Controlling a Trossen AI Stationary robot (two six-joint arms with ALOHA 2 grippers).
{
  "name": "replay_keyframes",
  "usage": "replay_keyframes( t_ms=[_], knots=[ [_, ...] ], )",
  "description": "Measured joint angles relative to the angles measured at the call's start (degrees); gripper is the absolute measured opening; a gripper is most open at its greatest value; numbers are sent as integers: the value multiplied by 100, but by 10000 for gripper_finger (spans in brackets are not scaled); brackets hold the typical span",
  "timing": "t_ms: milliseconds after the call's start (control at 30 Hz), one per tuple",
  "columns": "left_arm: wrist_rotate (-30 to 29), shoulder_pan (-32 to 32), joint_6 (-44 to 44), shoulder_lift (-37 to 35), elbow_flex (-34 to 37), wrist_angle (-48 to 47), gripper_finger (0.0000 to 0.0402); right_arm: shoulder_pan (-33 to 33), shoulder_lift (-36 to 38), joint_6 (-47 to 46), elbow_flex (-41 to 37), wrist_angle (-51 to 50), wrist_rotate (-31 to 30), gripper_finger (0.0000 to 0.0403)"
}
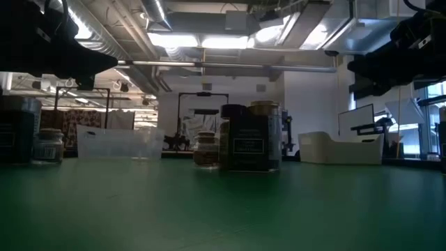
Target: Sort spices by type
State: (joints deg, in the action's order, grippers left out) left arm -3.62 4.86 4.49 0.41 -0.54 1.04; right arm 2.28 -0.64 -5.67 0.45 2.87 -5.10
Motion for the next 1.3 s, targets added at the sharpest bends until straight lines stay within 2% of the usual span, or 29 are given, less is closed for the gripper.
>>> replay_keyframes(
  t_ms=[267, 467, 833, 1033, 1133, 1300],
  knots=[
    [0, -2, -4, 0, 0, 0, 6, -1, -1, -2, 0, 0, 0, 16],
    [-137, 62, -966, -1, 0, 289, 6, -1, -2, -1, 0, 1, 0, 16],
    [-138, 59, -1115, 2, 0, 698, 6, -2, -2, 0, 0, 27, -20, 16],
    [-235, 59, -1475, 19, 0, 1638, 6, -4, 0, -4, 0, 281, -963, 16],
    [-351, 73, -1942, 73, 0, 2112, 6, -4, 0, -4, -2, 349, -1451, 16],
    [-419, 266, -2214, 663, -128, 2507, 2, -4, -1, 73, -2, 353, -1981, 16]
  ],
)
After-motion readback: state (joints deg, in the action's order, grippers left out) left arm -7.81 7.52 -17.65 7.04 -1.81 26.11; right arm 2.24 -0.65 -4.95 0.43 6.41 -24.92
